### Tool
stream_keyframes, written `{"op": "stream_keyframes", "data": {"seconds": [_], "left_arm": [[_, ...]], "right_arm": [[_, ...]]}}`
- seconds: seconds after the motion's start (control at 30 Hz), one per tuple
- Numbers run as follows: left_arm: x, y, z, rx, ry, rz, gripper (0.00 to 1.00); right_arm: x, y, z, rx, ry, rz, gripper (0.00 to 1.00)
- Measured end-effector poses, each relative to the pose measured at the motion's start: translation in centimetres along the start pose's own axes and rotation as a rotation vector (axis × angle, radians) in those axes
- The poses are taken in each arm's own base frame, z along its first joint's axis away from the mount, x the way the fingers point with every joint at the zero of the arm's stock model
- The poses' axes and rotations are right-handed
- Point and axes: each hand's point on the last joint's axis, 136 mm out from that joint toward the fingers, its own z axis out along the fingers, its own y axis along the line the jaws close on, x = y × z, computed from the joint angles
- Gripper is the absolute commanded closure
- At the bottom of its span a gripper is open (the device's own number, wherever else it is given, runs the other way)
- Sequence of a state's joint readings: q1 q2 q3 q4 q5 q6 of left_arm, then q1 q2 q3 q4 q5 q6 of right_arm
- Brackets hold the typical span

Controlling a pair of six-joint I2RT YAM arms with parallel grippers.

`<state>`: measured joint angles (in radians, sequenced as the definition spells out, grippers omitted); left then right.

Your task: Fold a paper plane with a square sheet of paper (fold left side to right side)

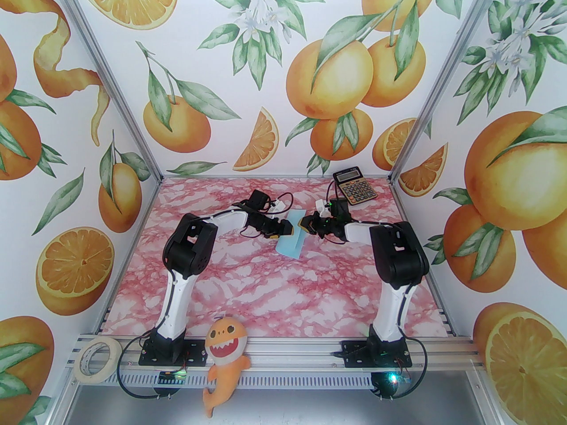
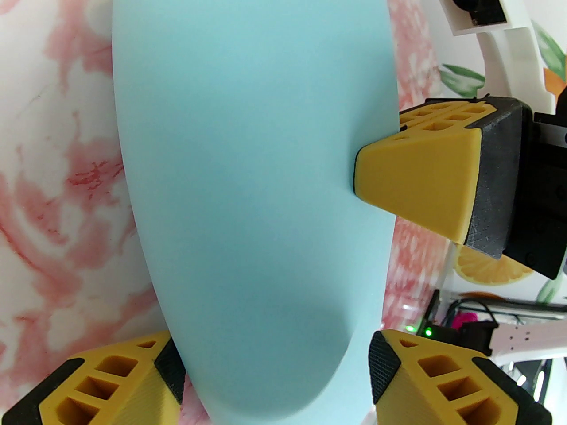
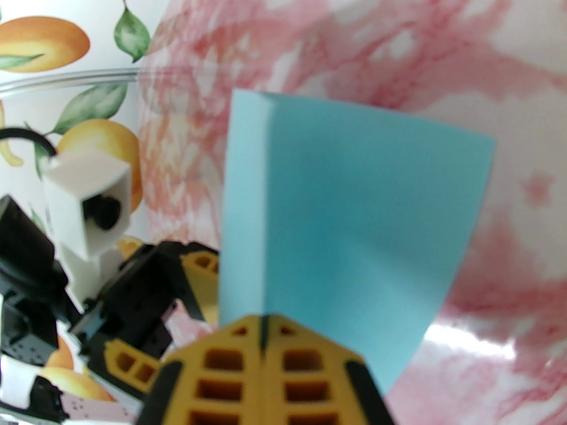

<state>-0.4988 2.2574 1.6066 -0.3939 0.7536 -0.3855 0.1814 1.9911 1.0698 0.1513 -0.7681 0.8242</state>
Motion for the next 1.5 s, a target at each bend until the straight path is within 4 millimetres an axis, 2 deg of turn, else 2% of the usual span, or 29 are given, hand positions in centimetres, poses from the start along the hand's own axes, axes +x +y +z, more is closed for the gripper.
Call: {"op": "stream_keyframes", "data": {"seconds": [0.27,0.67,1.07,1.37,1.5], "left_arm": [[-0.5,0.1,-0.1,-0.018,-0.013,0.007,0.28],[-0.3,0.0,-0.1,-0.051,0.002,0.041,0.28],[0.2,0.2,0.6,-0.097,0.025,0.067,0.3],[0.1,0.4,0.7,-0.122,0.026,0.067,0.33],[0.1,0.4,0.8,-0.128,0.032,0.064,0.34]], "right_arm": [[1.1,-2.2,-0.4,0.038,0.019,0.032,1.0],[1.4,-2.9,-0.8,0.068,0.041,0.01,1.0],[-0.3,-1.6,-0.8,0.088,0.045,-0.072,1.0],[0.1,-3.0,-0.2,0.121,0.07,-0.052,1.0],[0.2,-3.0,-0.1,0.122,0.073,-0.051,1.0]]}}
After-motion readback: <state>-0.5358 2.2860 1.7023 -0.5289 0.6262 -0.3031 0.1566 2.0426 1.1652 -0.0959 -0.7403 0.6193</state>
